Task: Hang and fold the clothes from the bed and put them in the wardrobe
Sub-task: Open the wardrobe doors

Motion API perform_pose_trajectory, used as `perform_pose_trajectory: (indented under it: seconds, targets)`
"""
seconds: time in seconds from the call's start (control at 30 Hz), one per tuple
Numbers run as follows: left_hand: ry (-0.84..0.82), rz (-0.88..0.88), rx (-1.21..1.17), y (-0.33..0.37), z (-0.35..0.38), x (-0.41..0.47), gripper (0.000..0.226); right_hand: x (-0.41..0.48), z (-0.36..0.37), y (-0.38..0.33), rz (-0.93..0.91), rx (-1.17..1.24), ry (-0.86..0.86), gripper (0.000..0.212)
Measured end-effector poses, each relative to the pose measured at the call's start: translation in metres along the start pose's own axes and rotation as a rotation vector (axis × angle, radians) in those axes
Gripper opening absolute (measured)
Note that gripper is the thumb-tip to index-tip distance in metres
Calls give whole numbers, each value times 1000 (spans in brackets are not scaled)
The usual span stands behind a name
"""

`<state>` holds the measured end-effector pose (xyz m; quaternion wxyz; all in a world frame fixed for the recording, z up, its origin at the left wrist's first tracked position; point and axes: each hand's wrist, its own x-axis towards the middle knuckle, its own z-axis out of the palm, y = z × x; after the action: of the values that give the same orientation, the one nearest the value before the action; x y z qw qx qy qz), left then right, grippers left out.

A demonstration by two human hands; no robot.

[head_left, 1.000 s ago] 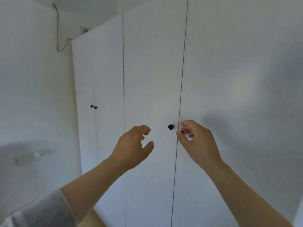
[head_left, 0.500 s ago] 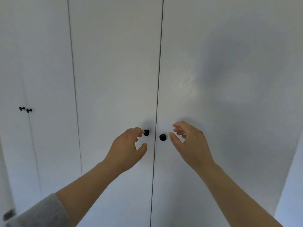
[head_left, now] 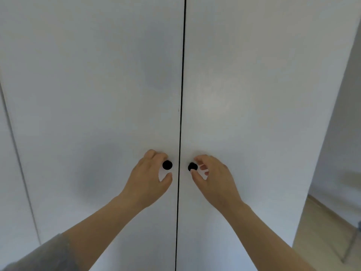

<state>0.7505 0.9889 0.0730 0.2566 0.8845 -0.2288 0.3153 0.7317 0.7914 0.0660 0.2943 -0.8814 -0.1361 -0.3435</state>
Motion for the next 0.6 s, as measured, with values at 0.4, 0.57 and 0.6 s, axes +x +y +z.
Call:
perform_pose_trajectory:
  seconds: [0.4, 0.57, 0.6]
  targets:
    - [-54, 133, -150, -26, 5, 12, 22, -3, 26, -26, 169, -127, 42, 16]
    - [-75, 123, -176, -28, 3, 14, 25, -12, 24, -35, 216, -178, 25, 28]
    - [-80, 119, -176, -28, 2, 13, 25, -14, 23, -38, 225, -185, 20, 29]
